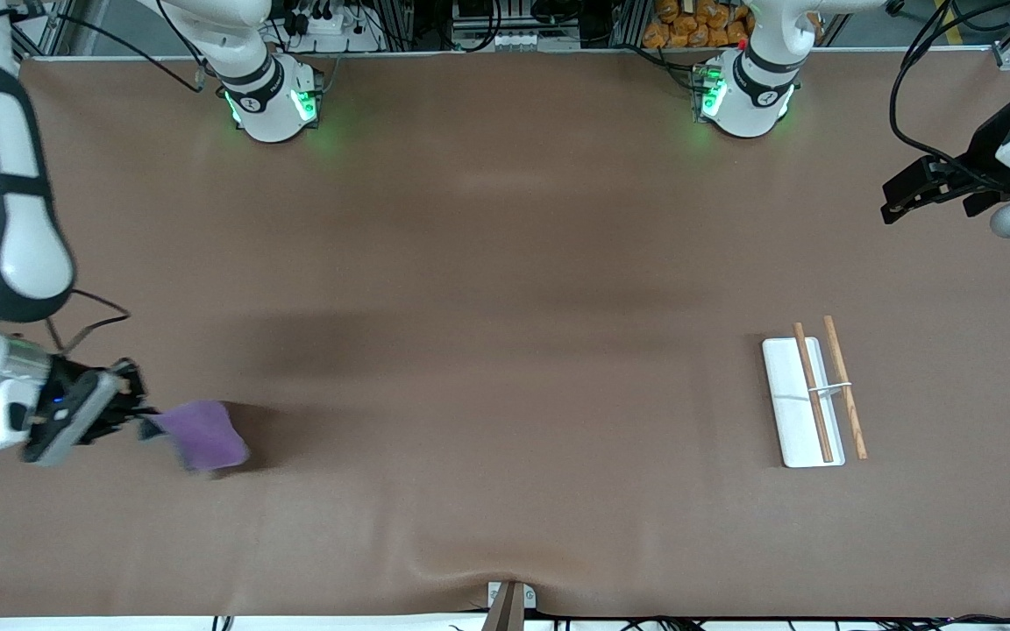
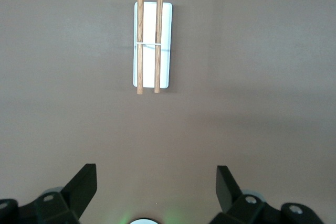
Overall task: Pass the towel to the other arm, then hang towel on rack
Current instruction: 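Carry the towel with the right gripper toward the table middle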
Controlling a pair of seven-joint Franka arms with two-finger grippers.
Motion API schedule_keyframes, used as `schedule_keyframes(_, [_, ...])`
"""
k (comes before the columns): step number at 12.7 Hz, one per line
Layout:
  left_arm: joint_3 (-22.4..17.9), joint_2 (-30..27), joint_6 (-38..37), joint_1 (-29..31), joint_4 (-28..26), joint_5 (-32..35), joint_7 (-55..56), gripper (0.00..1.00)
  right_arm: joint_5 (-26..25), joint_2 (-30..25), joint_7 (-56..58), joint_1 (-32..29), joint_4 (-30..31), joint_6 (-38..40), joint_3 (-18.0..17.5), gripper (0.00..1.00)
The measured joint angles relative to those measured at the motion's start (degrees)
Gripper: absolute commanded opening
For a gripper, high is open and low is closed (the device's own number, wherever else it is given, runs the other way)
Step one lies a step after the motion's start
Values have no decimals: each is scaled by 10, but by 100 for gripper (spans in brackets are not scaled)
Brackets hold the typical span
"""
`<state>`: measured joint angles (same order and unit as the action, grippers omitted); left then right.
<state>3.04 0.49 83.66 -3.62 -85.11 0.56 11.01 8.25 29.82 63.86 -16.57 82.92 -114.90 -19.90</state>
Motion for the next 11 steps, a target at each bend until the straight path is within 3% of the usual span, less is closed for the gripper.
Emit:
schedule_keyframes(5, [0,0,0,0,0,0,0,100,0,-2,6,24,0,-2,-133,0])
schedule_keyframes(7, [1,0,0,-1,0,0,0,100,0,-3,7,65,0,-6,-155,0])
schedule_keyframes(11, [1,0,0,-1,0,0,0,100,1,-4,-35,160,0,-38,-165,0])
